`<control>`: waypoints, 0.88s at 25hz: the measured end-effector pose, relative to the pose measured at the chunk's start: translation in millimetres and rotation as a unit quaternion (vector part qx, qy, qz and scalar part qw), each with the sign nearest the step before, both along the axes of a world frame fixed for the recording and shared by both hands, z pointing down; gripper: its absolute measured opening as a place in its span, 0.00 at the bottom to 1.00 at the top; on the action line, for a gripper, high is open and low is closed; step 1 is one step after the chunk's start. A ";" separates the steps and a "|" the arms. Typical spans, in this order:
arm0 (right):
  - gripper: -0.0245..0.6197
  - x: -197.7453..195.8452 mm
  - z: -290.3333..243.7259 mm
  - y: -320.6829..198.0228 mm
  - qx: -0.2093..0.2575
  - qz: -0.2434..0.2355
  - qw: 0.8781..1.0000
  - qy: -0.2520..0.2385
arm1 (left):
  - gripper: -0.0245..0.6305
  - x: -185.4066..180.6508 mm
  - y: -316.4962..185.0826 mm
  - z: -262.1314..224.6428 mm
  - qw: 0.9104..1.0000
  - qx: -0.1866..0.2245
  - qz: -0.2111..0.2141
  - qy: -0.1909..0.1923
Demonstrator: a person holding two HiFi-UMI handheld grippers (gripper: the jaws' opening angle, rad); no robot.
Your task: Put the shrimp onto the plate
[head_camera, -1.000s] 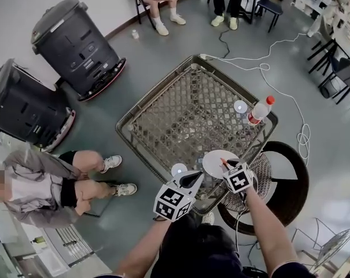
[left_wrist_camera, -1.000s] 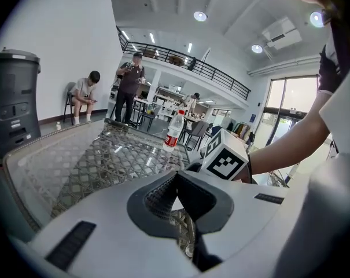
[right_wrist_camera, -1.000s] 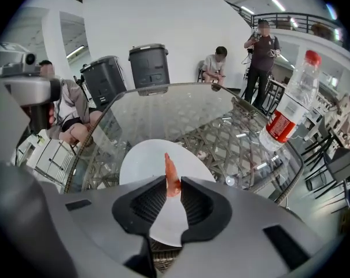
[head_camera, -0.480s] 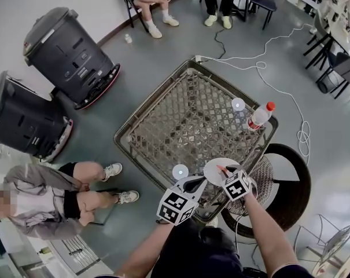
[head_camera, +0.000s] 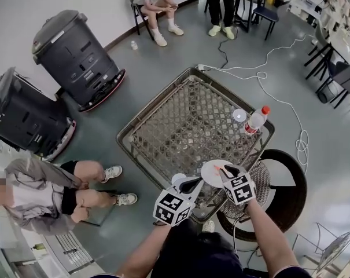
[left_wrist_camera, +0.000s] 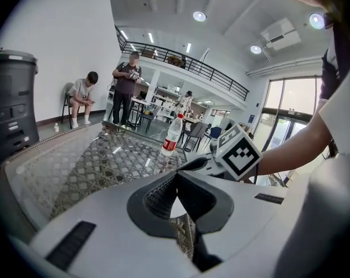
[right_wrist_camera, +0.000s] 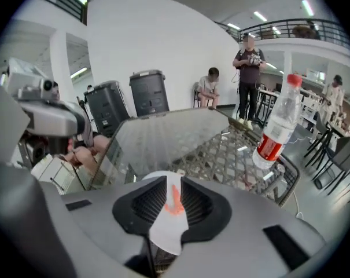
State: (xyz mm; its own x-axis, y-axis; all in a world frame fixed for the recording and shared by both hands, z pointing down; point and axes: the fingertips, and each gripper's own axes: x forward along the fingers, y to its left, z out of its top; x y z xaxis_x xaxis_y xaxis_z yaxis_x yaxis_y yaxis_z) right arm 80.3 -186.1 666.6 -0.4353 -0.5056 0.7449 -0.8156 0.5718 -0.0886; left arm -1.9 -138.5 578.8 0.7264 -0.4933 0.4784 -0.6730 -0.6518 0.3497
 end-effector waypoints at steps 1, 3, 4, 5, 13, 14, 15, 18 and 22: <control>0.16 -1.7 -17.3 -1.9 0.017 0.002 1.000 -0.025 | 0.05 -0.7 -0.5 -6.1 1.000 0.005 -0.005 0.003; 0.05 -5.8 -53.8 -3.5 0.052 0.001 0.995 -0.081 | 0.05 -1.6 -0.9 -18.4 1.000 0.017 -0.014 0.010; 0.05 -8.5 -71.0 -2.2 0.066 -0.003 0.991 -0.113 | 0.05 -2.3 -0.7 -24.6 0.999 0.022 -0.018 0.014; 0.05 -10.9 -86.8 -0.6 0.078 -0.007 0.987 -0.142 | 0.05 -3.3 -0.6 -31.0 0.999 0.028 -0.022 0.017; 0.04 -16.8 -186.8 4.4 0.159 -0.012 0.953 -0.258 | 0.05 -5.6 -4.6 -89.2 0.995 0.081 -0.038 0.046; 0.04 -17.1 -198.6 6.2 0.170 -0.014 0.948 -0.268 | 0.05 -3.9 -4.6 -96.7 0.994 0.088 -0.038 0.050; 0.04 -17.2 -209.8 7.9 0.182 -0.016 0.944 -0.275 | 0.05 -2.0 -4.6 -104.4 0.993 0.095 -0.038 0.055; 0.04 -19.7 -239.4 11.9 0.214 -0.028 0.934 -0.286 | 0.05 2.1 -4.8 -127.0 0.990 0.116 -0.036 0.065; 0.04 -23.7 -266.9 14.1 0.241 -0.039 0.926 -0.288 | 0.05 3.0 -3.9 -146.9 0.987 0.136 -0.035 0.071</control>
State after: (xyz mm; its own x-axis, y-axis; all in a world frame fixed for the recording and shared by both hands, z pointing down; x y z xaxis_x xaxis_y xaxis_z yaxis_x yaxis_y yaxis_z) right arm 56.6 -172.1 399.8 -0.7390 -0.6696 0.0738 -0.6675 0.7130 -0.2147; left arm 1.2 -142.5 431.9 0.7365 -0.6410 0.2160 -0.6761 -0.6884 0.2625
